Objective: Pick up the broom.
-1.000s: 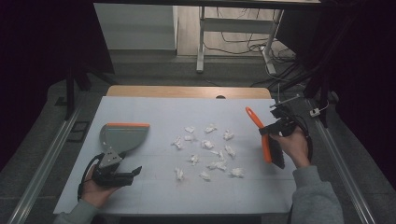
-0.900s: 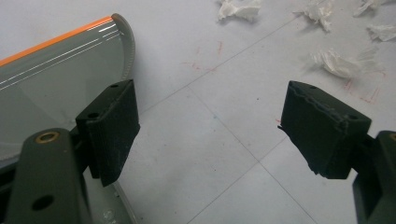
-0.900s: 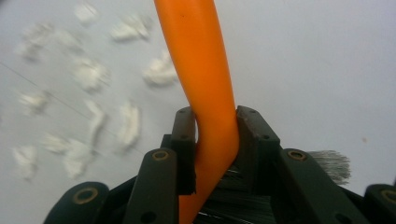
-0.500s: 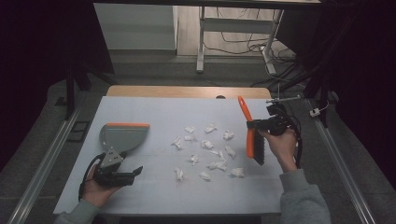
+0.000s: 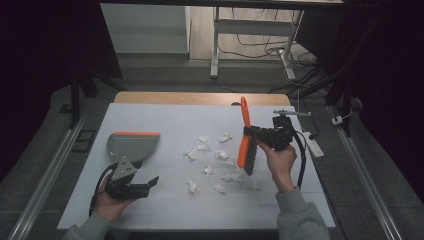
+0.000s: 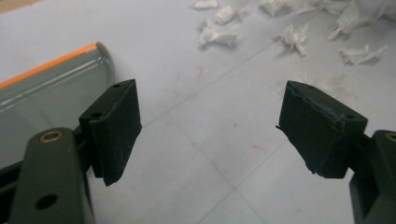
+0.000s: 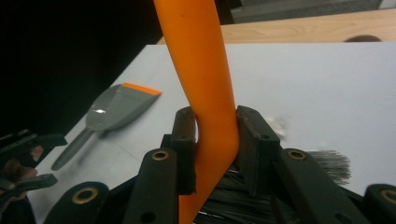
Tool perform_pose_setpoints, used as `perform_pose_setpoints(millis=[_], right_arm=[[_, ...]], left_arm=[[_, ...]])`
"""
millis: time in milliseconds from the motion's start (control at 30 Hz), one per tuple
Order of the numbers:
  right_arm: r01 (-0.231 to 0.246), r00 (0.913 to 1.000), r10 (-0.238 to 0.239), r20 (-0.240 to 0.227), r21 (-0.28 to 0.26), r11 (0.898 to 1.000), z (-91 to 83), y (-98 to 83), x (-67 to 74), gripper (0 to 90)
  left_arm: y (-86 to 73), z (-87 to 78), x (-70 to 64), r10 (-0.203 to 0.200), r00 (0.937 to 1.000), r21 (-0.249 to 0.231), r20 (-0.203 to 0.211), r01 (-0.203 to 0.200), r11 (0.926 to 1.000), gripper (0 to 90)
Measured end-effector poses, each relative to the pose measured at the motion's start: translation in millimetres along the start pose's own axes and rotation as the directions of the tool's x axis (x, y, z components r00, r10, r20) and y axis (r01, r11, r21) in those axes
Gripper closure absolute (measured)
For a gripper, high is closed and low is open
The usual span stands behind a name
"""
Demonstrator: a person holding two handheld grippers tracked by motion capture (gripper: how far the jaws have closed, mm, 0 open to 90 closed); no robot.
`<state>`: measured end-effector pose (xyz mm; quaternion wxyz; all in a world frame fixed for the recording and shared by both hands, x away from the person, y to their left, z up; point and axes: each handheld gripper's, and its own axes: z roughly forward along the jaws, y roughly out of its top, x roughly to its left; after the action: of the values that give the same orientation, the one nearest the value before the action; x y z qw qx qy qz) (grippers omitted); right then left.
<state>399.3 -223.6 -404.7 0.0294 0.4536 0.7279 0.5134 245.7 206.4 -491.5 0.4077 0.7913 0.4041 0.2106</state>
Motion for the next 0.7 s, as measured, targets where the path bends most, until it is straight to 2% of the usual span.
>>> perform_pose_setpoints(millis=[167,300,367,433,500,600,667,700], right_arm=[[-0.01,0.9995,0.01,-0.031,-0.013,1.0,13.5,-6.9,7.6,70.4],[-0.02,0.999,0.019,-0.041,-0.028,0.999,22.1,-12.4,9.8,70.3],[-0.032,0.9981,0.03,-0.054,-0.037,0.999,25.5,-14.0,10.2,70.4],[-0.035,0.9977,0.033,-0.06,-0.03,0.999,30.1,-16.8,12.7,70.4],[-0.035,0.9975,0.033,-0.062,-0.028,0.999,31.6,-17.6,13.5,70.4],[-0.036,0.9968,0.034,-0.072,-0.027,0.999,36.7,-20.4,17.2,70.3],[-0.034,0.9964,0.032,-0.079,-0.031,0.999,38.6,-21.5,19.2,70.3],[-0.036,0.9962,0.033,-0.08,-0.036,0.999,39.2,-21.9,20.0,70.3]], left_arm=[[7.8,6.6,-9.0,0.027,0.9996,-0.008,0.001,-0.027,0.9996,22.5],[17.6,11.5,-17.8,0.034,0.9991,-0.031,0.025,-0.033,0.999,22.9],[26.0,15.8,-25.9,0.051,0.9979,-0.039,0.04,-0.05,0.998,23.1],[39.3,21.7,-41.7,0.112,0.9931,-0.044,0.035,-0.111,0.9929,22.4],[50.7,28.5,-55.7,0.127,0.9893,-0.067,0.072,-0.122,0.9902,22.4],[61.0,43.0,-70.1,0.121,0.9859,-0.086,0.116,-0.111,0.99,23.3],[64.5,51.6,-75.0,0.123,0.9859,-0.081,0.113,-0.114,0.9902,23.3],[65.7,54.7,-76.7,0.11,0.9866,-0.089,0.121,-0.099,0.9911,23.3]])
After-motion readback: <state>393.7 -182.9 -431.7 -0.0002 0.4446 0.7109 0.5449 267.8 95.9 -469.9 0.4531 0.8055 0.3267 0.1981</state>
